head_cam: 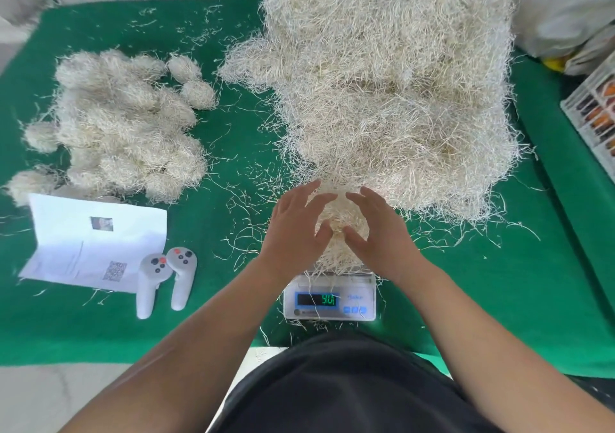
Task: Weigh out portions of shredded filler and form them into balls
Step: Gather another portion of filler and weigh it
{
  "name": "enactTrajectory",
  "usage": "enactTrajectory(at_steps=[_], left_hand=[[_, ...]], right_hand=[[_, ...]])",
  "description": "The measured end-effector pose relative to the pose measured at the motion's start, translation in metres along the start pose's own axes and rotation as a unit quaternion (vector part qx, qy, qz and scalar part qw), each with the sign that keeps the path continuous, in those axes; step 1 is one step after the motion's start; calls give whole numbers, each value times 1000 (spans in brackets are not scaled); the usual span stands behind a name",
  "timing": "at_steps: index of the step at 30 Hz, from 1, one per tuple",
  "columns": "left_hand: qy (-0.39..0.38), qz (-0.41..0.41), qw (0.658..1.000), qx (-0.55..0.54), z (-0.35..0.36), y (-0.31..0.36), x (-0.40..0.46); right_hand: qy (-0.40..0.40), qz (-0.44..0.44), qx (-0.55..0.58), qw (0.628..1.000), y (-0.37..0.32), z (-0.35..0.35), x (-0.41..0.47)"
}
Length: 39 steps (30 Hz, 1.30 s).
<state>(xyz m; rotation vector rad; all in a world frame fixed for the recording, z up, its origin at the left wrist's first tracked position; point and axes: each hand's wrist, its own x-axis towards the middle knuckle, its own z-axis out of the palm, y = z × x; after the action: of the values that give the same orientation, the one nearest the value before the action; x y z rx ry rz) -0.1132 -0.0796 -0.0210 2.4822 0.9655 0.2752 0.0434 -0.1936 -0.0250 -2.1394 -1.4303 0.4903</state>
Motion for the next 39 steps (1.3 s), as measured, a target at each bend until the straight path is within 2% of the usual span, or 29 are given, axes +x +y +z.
enactTrajectory(at_steps=[12, 17, 23, 25, 27, 30, 33, 35, 37, 39], left_hand=[[-4, -19, 999, -31, 4, -4, -2], [-17, -61, 995, -81, 10, -11, -2], [27, -95, 982, -162, 5, -16, 24], [25, -108, 977, -182, -1, -16, 42], [16, -117, 970, -212, -7, -13, 61], [6, -123, 962, -243, -12, -5, 88], [-4, -98, 966, -240, -11, 0, 108], [-10, -89, 968, -234, -8, -1, 118], [-34, -82, 973, -215, -5, -3, 127], [-85, -58, 984, -148, -2, -1, 139]], right_hand=[[-16, 17, -12, 1000, 3, 3, 3], [-20, 42, -31, 998, 10, 8, 10], [74, 59, 26, 995, 34, -7, 46], [57, 73, -25, 995, 44, -17, 68], [1, 67, -119, 991, 54, -23, 90], [-84, 50, -258, 961, 64, -28, 117], [-124, 34, -342, 931, 72, -27, 134], [-94, 31, -297, 950, 73, -30, 143], [-3, 12, -165, 986, 73, -34, 148], [103, -25, -28, 994, 66, -42, 151]])
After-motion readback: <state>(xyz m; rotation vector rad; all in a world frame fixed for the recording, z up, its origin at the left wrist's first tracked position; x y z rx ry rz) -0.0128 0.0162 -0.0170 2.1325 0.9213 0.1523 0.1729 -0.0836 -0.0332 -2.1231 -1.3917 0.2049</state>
